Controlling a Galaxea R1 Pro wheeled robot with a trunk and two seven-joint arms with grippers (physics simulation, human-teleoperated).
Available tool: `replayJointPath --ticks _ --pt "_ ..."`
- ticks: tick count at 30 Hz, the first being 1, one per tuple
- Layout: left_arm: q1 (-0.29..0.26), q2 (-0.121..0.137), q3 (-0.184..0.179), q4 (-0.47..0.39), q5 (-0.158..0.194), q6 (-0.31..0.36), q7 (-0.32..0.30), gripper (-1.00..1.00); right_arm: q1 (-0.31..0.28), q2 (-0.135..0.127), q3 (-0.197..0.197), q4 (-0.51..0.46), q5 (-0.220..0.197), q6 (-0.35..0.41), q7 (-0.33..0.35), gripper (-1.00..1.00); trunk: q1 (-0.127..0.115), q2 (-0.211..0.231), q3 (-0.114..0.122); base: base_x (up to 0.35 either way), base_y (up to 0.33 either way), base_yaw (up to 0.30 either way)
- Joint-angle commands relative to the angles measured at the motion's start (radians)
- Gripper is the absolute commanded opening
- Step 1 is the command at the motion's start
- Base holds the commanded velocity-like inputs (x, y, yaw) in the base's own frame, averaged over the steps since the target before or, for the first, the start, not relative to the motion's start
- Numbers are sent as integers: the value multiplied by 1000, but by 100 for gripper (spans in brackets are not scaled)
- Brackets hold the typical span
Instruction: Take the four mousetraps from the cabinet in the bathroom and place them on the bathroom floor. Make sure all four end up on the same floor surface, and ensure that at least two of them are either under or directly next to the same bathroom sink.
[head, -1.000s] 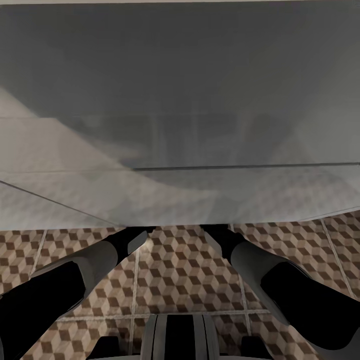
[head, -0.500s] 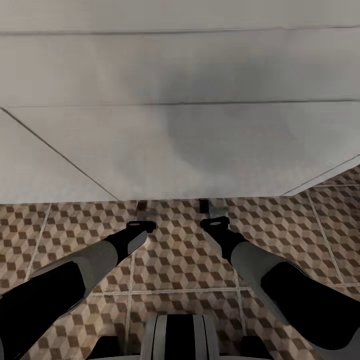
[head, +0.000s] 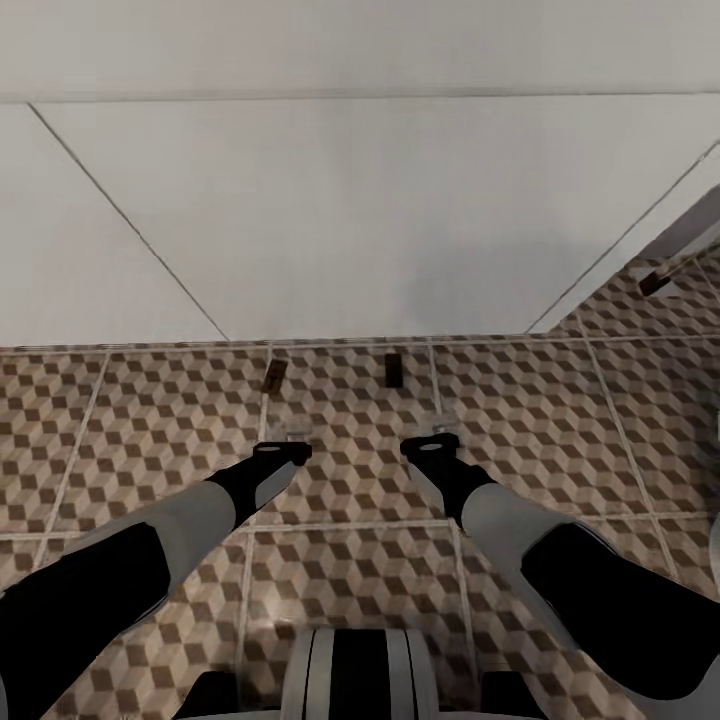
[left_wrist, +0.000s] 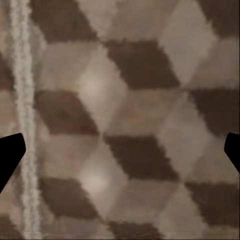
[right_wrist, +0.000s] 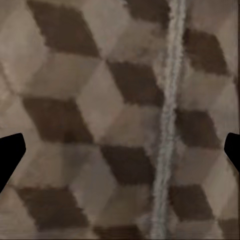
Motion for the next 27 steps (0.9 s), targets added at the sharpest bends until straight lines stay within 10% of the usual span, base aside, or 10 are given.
replayJointPath --ticks 1,27 --pt "-1 1 -7 -2 3 4 7 100 -1 0 8 -1 -6 6 -6 100 -1 0 0 -317 -105 0" --pt "-1 3 -7 -2 3 -12 7 100 -1 0 8 -1 -6 6 -6 100 -1 0 0 -190 -44 0"
